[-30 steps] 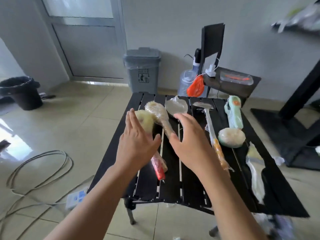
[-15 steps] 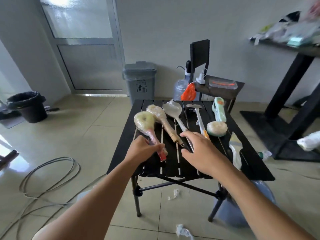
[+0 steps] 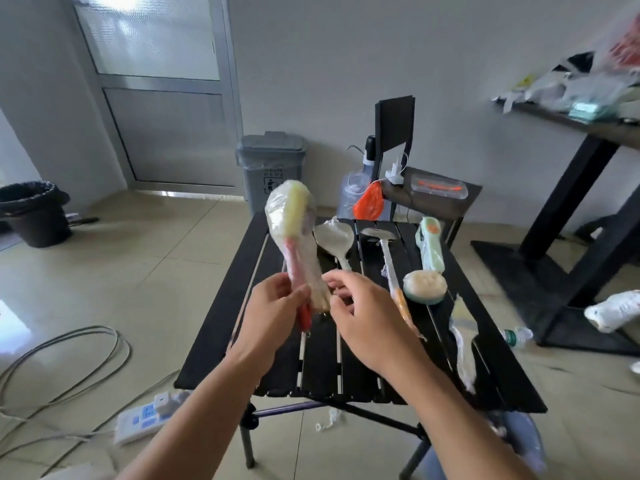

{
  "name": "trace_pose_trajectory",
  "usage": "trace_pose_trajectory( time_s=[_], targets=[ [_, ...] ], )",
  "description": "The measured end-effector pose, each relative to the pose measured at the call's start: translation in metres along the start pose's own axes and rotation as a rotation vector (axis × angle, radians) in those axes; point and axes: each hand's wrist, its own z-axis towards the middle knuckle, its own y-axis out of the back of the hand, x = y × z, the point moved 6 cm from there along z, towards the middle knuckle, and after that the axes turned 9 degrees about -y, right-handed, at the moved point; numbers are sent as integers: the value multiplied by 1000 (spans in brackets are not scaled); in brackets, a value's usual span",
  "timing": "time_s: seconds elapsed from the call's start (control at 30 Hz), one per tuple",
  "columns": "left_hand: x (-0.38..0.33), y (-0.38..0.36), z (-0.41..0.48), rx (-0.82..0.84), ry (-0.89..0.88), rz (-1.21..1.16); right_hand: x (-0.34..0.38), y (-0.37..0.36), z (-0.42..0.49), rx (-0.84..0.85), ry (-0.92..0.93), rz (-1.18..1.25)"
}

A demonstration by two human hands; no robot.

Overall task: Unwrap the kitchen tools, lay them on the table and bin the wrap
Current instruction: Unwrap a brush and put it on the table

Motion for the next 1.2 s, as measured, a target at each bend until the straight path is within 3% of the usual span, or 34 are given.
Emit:
trace_pose_trajectory(
  time_s=[0.1, 0.27, 0.37, 0.47, 0.7, 0.9, 1.2],
  targets=[
    [-23, -25, -8, 122, -105, -128, -8, 6, 7, -31, -61, 63],
    [-37, -52, -27, 486, -171, -106, -33, 22, 5, 10, -289, 811],
    [-34, -54, -34, 579, -194, 76, -43, 31, -7, 10, -324, 990],
    [-35, -57, -40, 462, -252, 210, -57, 36, -20, -13, -344, 1033],
    [-39, -62, -60, 213, -262, 32, -56, 43, -39, -5, -330, 1067],
    [-27, -65, -67, 287, -134, -80, -57, 45, -56, -20, -356, 995],
    [-38, -85, -84, 425, -224, 111, -64, 57, -77, -222, -354, 776]
  ],
)
